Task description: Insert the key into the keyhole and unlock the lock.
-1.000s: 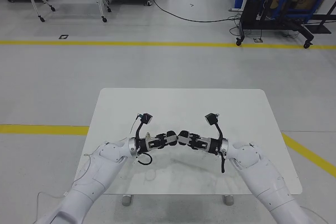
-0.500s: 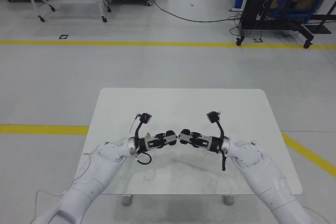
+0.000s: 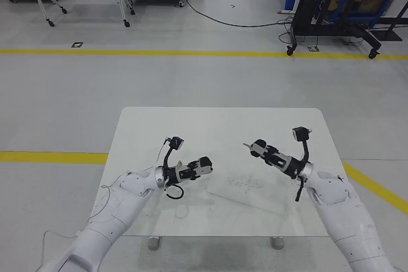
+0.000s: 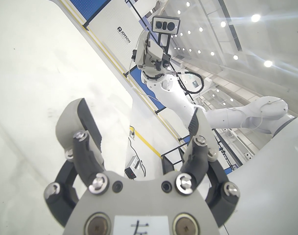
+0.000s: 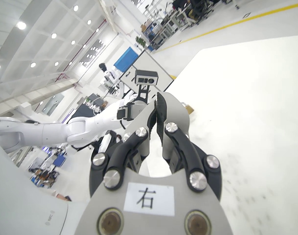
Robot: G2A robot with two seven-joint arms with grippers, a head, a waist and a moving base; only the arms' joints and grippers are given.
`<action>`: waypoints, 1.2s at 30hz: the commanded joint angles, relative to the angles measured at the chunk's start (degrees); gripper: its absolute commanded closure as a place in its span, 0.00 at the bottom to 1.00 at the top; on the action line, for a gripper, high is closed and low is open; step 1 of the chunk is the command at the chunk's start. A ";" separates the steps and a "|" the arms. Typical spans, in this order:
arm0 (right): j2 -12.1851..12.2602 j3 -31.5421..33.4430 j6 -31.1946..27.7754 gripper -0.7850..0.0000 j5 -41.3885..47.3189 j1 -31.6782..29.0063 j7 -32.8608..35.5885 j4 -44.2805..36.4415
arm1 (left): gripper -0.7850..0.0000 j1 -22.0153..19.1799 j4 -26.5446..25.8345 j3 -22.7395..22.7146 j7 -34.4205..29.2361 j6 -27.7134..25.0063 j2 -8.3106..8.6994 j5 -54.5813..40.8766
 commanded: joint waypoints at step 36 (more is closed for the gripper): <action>0.06 0.95 -0.99 1.00 1.00 -0.94 -1.27 -0.07 | 0.12 6.95 -27.69 -11.72 2.71 23.82 6.96 71.85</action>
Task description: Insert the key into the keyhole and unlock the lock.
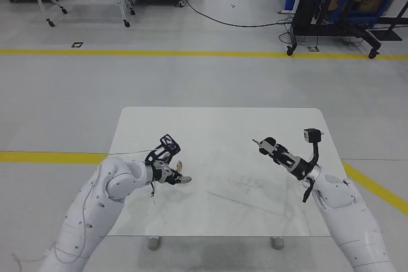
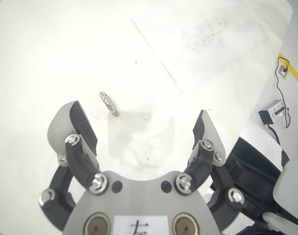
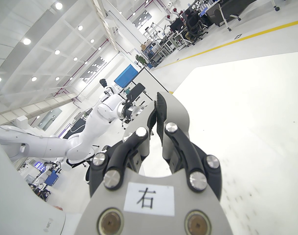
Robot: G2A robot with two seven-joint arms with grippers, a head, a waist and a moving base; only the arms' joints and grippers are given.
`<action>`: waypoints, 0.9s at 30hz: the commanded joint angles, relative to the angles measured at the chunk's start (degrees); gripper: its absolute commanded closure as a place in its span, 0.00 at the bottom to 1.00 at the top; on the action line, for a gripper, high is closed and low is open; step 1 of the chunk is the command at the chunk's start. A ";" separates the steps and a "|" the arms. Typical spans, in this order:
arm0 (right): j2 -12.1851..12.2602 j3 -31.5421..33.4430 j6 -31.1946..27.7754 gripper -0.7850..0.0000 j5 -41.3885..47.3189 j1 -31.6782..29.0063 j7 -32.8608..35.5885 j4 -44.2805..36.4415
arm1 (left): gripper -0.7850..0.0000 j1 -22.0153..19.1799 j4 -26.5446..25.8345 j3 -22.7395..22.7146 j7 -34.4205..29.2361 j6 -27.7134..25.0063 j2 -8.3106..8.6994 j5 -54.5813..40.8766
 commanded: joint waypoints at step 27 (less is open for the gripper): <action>0.00 0.00 0.00 1.00 0.00 0.00 0.00 0.00 | 1.00 -3.70 5.91 7.14 2.34 7.99 -1.53 9.77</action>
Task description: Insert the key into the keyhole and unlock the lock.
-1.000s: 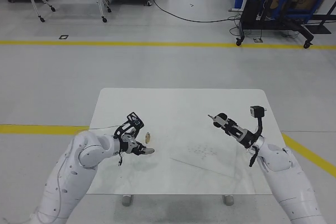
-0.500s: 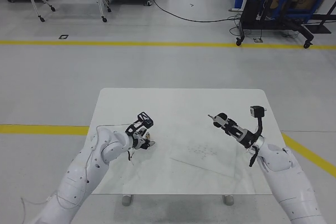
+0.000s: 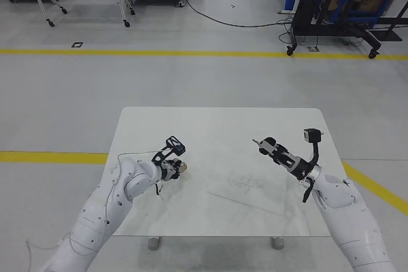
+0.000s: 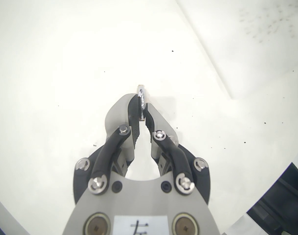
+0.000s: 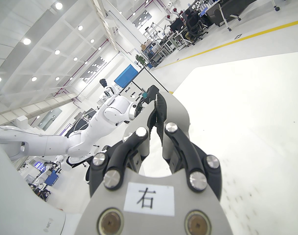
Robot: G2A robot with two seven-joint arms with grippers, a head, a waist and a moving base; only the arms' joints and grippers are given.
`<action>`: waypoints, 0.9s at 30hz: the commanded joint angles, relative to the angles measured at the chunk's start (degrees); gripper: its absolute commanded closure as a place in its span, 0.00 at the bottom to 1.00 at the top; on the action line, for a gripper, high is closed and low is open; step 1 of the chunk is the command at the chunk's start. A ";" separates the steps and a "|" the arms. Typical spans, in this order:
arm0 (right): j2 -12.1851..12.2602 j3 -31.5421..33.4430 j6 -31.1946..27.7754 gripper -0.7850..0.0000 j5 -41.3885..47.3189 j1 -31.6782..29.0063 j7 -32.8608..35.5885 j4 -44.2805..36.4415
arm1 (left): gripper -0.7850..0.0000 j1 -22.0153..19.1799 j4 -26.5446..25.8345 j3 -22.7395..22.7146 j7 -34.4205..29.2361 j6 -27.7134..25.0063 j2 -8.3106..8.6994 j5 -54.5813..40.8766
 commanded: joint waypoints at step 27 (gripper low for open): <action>0.00 0.00 0.00 1.00 0.00 0.00 0.00 0.00 | 0.84 -2.05 1.34 2.10 0.17 1.66 -1.11 -0.26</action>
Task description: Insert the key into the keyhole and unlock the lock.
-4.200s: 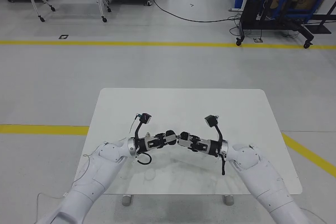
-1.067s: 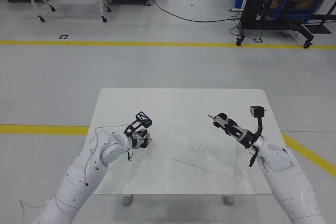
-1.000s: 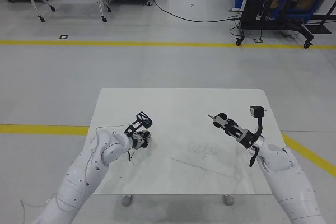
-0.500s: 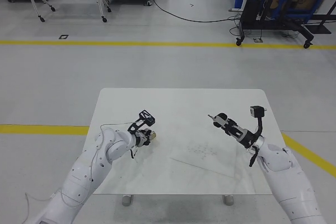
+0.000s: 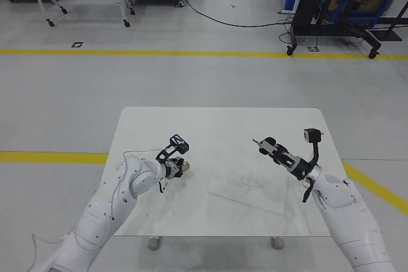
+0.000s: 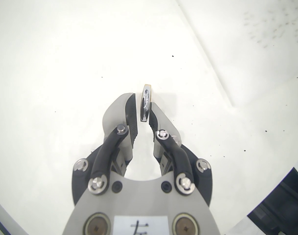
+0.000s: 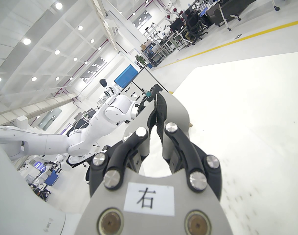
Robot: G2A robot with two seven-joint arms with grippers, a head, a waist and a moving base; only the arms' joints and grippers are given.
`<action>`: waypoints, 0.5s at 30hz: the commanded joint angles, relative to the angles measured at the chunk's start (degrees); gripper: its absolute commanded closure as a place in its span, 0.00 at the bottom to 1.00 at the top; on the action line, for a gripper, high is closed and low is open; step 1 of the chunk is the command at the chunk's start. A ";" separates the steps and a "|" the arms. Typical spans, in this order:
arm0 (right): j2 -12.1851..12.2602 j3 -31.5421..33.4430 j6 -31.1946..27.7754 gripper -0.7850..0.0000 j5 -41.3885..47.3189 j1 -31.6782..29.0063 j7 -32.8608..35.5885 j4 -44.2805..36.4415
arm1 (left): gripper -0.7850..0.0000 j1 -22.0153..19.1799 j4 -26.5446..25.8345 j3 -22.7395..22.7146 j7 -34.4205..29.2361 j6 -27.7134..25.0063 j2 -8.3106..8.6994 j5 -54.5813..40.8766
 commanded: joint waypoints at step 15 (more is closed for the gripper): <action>0.00 0.00 0.00 1.00 0.00 0.00 0.00 0.00 | 1.00 -3.88 5.58 3.34 0.83 -1.06 -1.64 -1.75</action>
